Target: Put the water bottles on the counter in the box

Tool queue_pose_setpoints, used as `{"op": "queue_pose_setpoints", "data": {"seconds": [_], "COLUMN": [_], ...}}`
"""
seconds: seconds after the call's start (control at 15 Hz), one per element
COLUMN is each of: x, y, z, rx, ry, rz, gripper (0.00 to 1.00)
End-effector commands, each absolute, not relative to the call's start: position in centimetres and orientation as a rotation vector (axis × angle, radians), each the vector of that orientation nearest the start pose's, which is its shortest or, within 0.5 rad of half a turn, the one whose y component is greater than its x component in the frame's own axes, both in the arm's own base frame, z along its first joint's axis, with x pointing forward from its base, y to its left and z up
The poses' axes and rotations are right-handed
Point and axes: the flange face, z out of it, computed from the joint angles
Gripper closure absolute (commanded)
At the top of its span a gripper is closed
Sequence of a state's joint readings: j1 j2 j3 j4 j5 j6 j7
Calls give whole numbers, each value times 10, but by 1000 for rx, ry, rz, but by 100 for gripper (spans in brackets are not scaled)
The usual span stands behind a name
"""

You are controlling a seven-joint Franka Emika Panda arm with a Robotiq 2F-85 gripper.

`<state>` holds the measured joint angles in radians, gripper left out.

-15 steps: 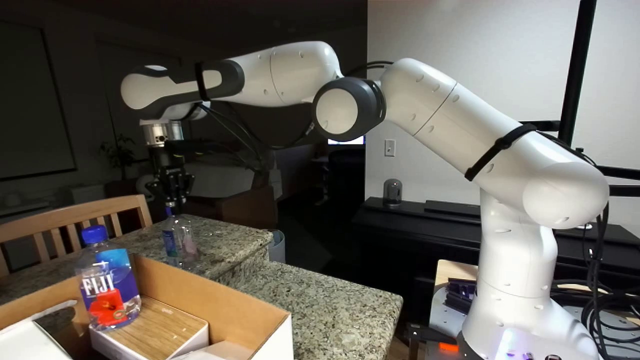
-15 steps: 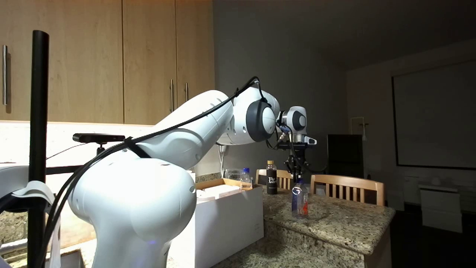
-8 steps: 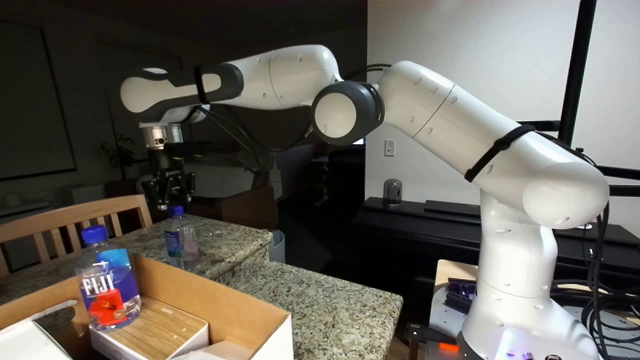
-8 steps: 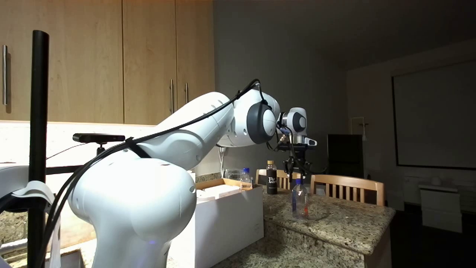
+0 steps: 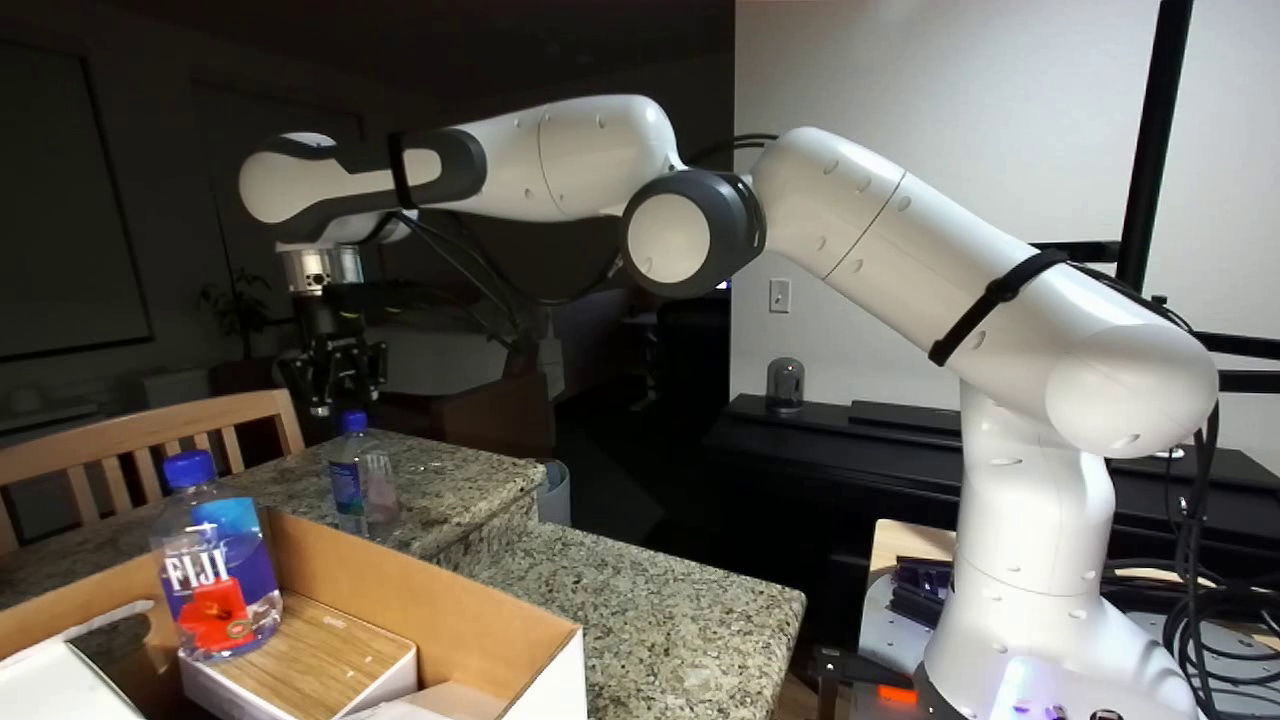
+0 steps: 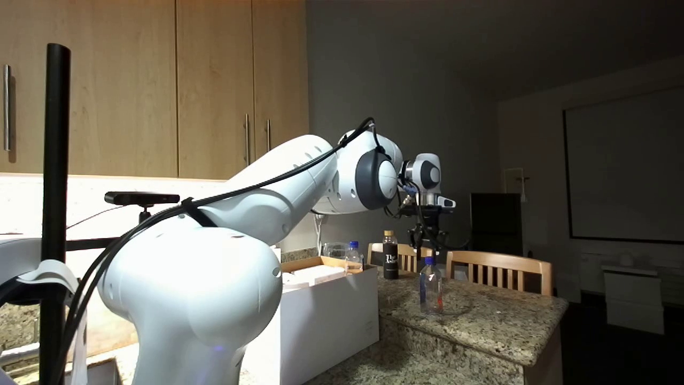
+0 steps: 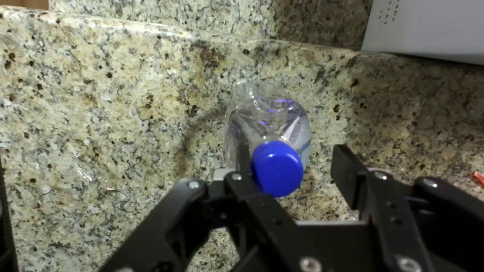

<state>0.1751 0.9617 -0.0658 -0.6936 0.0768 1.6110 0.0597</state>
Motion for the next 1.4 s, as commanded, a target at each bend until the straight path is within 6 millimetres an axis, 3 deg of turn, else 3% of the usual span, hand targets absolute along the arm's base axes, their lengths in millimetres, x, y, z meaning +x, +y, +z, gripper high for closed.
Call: {"op": "queue_pose_setpoints", "data": {"seconds": [0.0,0.2,0.27,0.6,0.73,1.0,1.33], "x": [770,769,769,767,764,740,681], "y": [115,114,114,115,118,129,159], "z": [392,394,395,410,432,508,614], "rx": [-3122,-3125,-3127,-3132,-3133,-3154,-3172], "ry": [-45,-28,-23,-21,-31,-58,-185], "rz": [75,78,78,54,13,-31,-71], "gripper": [73,90,86,85,85,85,85]}}
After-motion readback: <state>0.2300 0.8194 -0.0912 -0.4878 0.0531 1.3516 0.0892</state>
